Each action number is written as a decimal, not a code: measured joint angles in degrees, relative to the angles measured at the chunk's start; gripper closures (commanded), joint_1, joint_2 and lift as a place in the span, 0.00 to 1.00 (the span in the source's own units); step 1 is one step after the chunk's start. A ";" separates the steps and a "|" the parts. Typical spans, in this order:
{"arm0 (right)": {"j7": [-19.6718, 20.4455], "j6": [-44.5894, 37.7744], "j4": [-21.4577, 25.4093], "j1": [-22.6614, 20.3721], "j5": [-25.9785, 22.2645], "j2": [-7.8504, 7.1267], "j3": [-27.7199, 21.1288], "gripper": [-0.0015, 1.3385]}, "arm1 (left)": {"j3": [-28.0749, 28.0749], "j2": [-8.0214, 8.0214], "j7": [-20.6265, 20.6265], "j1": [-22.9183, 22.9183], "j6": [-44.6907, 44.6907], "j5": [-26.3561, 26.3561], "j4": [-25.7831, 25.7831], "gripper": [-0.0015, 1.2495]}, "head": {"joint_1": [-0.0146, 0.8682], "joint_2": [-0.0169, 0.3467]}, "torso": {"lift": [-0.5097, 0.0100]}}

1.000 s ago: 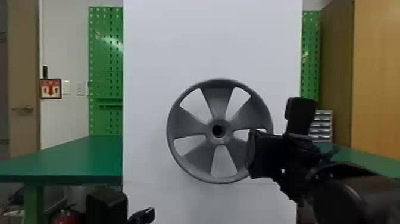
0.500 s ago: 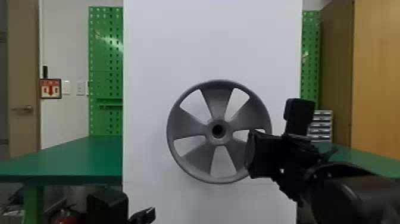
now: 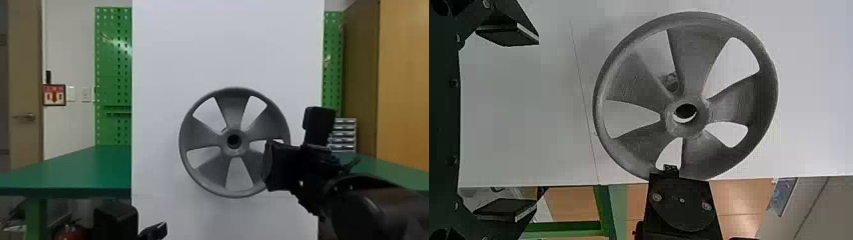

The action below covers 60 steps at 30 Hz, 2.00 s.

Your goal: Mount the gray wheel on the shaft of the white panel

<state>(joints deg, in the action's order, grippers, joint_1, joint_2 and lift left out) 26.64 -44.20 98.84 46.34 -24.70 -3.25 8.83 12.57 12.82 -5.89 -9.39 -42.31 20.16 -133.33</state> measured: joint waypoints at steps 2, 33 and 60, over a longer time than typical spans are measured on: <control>-0.01 0.08 -0.09 0.04 0.12 0.00 0.09 0.90 | 0.03 0.01 0.00 -0.01 -0.01 -0.05 0.00 0.10 | 0.05 0.13 | 0.04; -0.01 1.20 -2.51 1.06 0.89 0.17 0.12 0.90 | 0.08 0.35 0.00 -0.36 -0.05 0.06 0.00 0.10 | 0.05 0.13 | 0.04; 0.34 2.87 -4.27 1.07 2.92 0.53 0.37 0.90 | 0.08 0.36 0.00 -0.26 -0.04 0.14 0.00 0.10 | 0.05 0.14 | 0.04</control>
<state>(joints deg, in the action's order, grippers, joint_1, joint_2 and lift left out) 26.98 -41.33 94.57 47.41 -21.77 -2.72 9.20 12.65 13.18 -5.89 -9.66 -42.35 20.30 -133.33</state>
